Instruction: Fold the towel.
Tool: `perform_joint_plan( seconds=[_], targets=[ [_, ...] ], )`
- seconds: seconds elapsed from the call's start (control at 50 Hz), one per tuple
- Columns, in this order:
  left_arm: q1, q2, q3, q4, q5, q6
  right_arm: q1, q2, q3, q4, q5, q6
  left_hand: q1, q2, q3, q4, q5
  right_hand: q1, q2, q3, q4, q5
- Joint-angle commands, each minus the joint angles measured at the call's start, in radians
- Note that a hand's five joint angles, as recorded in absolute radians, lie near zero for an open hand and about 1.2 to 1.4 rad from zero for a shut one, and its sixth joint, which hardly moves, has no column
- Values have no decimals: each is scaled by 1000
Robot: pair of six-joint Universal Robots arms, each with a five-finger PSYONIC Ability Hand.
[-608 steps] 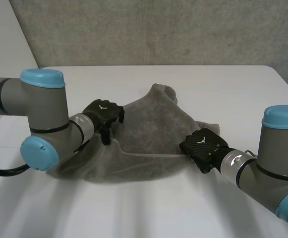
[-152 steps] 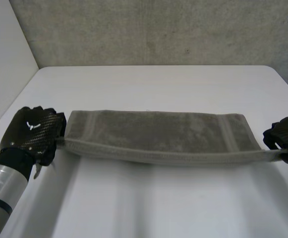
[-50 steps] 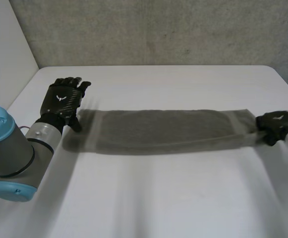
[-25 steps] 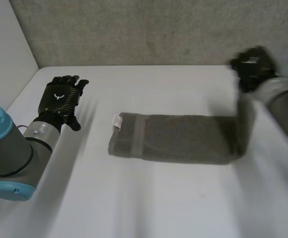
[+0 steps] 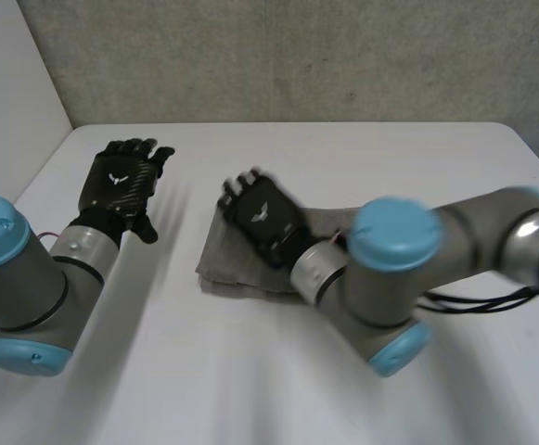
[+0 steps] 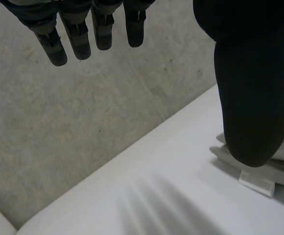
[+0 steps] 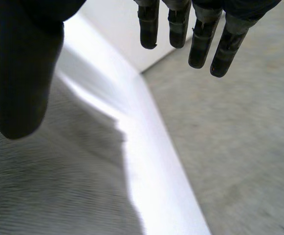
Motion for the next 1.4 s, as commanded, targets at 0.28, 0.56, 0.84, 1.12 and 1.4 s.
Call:
perform_joint_plan(
  seconds=[0.28, 0.56, 0.84, 1.12, 1.4],
  targets=[
    [-197, -199, 200, -13, -28, 6, -383, -262, 438, 109, -16, 374, 13, 19, 19, 18, -17, 184, 172, 174, 159, 179],
    [-197, -130, 165, -17, -64, 0, -377, -125, 283, 159, 13, 313, 10, 16, 16, 15, -20, 1164, 1153, 1154, 1140, 1160],
    [-142, 65, 94, -5, -62, -17, -219, -142, 113, 217, 89, 308, 7, 13, 13, 13, -23, 1164, 1153, 1154, 1140, 1160],
    [-139, 54, 67, -1, -56, -51, -312, -169, 341, 165, 116, 314, 7, 13, 13, 13, -23, 350, 338, 340, 325, 345],
    [-139, 47, 67, 1, -58, -51, -404, -197, 469, 67, 92, 314, 7, 13, 13, 13, -23, 331, 320, 321, 306, 327]
  ],
)
